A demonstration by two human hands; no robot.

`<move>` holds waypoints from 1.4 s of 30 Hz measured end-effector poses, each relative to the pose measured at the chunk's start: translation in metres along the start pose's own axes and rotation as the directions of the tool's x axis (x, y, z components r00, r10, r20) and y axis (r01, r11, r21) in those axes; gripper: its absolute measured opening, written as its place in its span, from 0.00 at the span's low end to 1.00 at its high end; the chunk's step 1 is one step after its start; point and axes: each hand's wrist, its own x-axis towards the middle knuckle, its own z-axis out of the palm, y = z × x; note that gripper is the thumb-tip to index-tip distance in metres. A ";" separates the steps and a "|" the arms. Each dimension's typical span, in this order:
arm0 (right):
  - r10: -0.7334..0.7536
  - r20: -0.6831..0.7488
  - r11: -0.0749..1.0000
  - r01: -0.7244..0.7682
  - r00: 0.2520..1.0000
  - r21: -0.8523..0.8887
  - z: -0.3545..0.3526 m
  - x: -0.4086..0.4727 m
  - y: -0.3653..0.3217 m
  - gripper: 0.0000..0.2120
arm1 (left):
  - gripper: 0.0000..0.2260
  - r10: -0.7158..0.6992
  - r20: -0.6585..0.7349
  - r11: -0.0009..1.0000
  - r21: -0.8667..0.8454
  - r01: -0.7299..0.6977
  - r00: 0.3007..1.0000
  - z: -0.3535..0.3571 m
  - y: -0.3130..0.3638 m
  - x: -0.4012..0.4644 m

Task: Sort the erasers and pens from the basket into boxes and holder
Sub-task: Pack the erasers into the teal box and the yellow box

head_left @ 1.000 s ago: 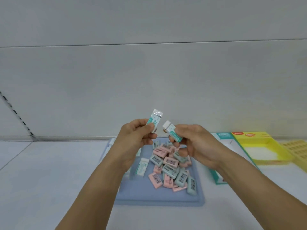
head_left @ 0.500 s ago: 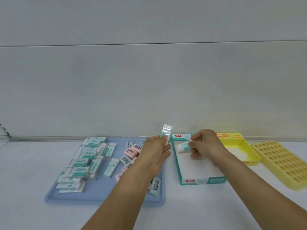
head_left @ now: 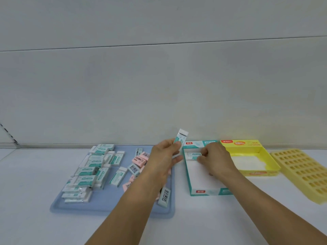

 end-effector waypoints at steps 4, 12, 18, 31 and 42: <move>-0.177 -0.251 0.970 0.213 0.952 0.121 -0.006 -0.012 -0.010 0.06 | 0.07 0.165 -0.011 0.986 -0.036 -0.165 0.986 -0.004 0.003 0.002; -0.161 -0.321 0.774 0.321 0.933 0.545 -0.047 -0.017 -0.037 0.07 | 0.09 0.493 0.128 0.799 0.323 -0.506 0.860 0.018 0.003 0.007; -0.294 -0.133 0.936 0.257 0.947 -0.239 -0.053 0.003 0.016 0.12 | 0.22 0.339 0.359 0.151 0.892 -0.427 0.870 0.011 -0.002 0.045; -0.378 0.090 0.654 0.335 0.921 -0.679 -0.029 0.005 0.022 0.10 | 0.16 0.283 0.475 -0.203 0.879 -0.432 0.833 0.024 -0.010 0.067; -0.373 0.055 0.642 0.300 0.926 -0.706 -0.021 0.006 0.026 0.12 | 0.15 0.256 0.471 -0.156 0.882 -0.445 0.844 0.023 -0.010 0.062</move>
